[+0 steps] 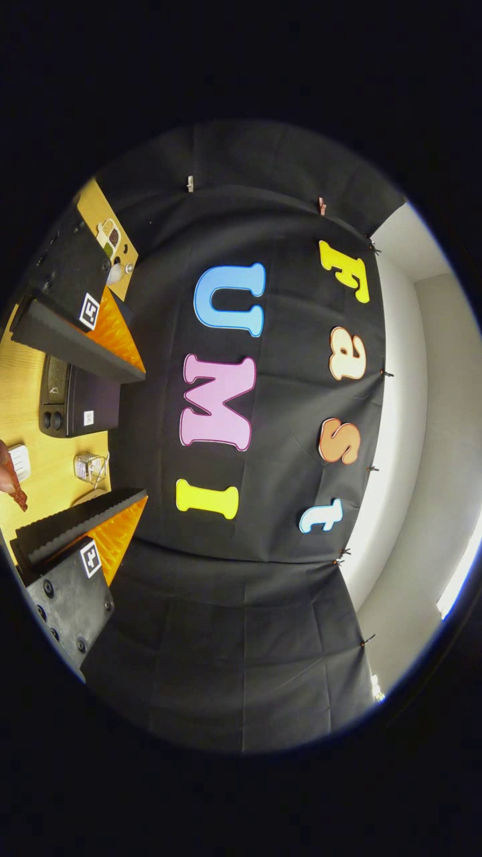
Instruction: Open the toaster oven, put the food inside, and close the toaster oven door.
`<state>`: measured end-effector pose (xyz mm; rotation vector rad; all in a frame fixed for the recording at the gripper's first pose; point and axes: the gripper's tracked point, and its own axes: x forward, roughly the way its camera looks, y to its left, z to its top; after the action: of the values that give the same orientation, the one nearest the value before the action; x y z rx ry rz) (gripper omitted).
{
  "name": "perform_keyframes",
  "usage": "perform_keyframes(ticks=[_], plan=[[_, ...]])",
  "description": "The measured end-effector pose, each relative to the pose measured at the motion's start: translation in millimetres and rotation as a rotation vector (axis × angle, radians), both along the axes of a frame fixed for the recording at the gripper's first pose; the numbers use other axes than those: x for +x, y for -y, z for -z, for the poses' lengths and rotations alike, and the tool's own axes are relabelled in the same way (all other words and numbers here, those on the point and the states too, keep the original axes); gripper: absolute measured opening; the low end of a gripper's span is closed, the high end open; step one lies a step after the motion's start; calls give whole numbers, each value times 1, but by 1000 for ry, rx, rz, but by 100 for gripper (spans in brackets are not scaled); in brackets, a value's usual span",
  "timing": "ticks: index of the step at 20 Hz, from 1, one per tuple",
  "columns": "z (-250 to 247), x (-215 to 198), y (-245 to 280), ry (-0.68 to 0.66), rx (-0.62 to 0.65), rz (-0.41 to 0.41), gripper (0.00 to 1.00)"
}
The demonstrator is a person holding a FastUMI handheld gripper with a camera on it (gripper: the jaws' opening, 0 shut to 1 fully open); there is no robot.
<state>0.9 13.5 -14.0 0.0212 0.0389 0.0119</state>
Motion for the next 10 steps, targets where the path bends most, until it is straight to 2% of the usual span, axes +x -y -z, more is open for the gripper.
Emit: perform_keyframes(ticks=[6,10], plan=[[9,7,-16,-9,10,-10,97],[27,19,-55,-30,38,-44,97]])
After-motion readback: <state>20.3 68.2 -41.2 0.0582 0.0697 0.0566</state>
